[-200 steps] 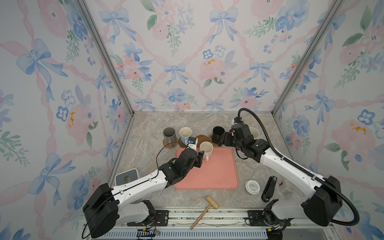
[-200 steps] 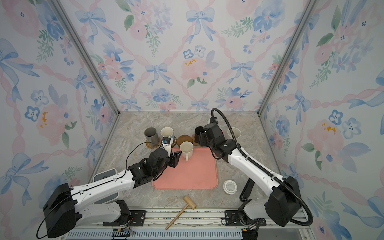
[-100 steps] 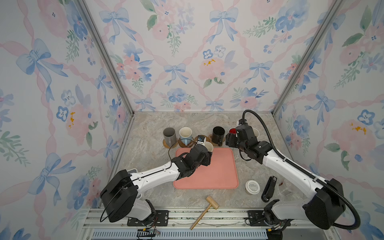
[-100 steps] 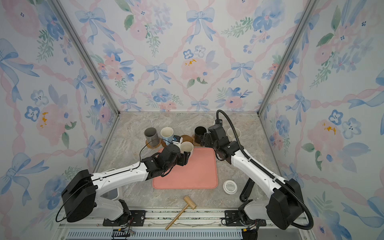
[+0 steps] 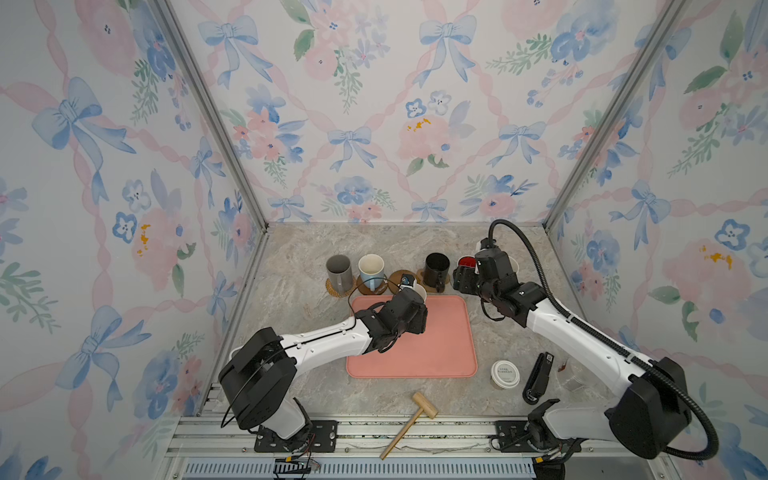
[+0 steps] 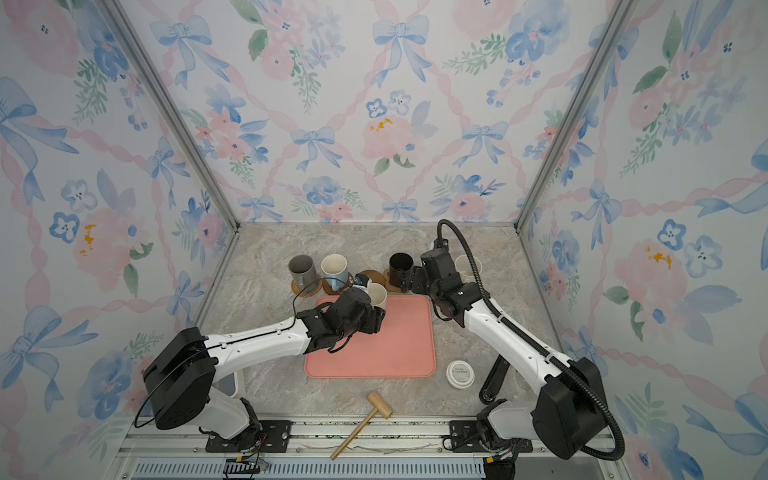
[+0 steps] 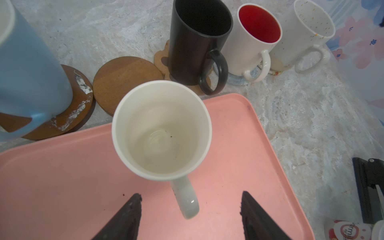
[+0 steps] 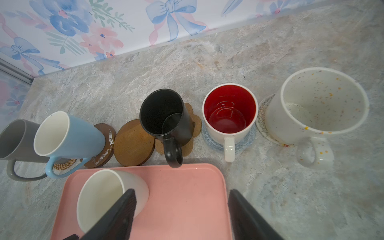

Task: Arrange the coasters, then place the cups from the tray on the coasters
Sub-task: 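Raise the right gripper while the left gripper moves over the white mug on the tray, then lower the left gripper into the white mug and close on its rim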

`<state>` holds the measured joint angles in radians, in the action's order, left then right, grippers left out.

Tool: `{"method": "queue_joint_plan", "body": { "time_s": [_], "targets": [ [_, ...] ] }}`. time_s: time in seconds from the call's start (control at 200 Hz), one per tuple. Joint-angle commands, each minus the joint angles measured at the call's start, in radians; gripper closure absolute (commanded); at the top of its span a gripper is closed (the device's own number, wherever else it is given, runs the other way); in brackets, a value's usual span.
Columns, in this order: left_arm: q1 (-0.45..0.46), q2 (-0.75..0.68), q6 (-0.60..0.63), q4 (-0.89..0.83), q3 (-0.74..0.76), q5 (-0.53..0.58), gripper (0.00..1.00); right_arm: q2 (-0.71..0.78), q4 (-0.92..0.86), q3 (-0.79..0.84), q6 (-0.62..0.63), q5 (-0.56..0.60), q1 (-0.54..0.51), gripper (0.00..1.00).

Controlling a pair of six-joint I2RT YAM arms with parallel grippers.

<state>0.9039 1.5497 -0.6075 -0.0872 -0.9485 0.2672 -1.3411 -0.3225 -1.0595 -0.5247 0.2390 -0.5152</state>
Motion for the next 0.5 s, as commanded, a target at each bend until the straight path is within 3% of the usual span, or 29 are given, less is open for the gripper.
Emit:
{"method": "queue_joint_plan", "body": {
  "time_s": [0.0,0.495],
  "targets": [
    [0.007,0.036,-0.028,-0.04,-0.037,-0.01,0.29,-0.006,0.022,0.013,-0.011,-0.019,0.014,0.27],
    [0.004,0.131,-0.079,-0.074,-0.097,0.045,0.39,-0.042,0.031,0.018,-0.015,-0.051,0.041,0.27]
  ]
}}
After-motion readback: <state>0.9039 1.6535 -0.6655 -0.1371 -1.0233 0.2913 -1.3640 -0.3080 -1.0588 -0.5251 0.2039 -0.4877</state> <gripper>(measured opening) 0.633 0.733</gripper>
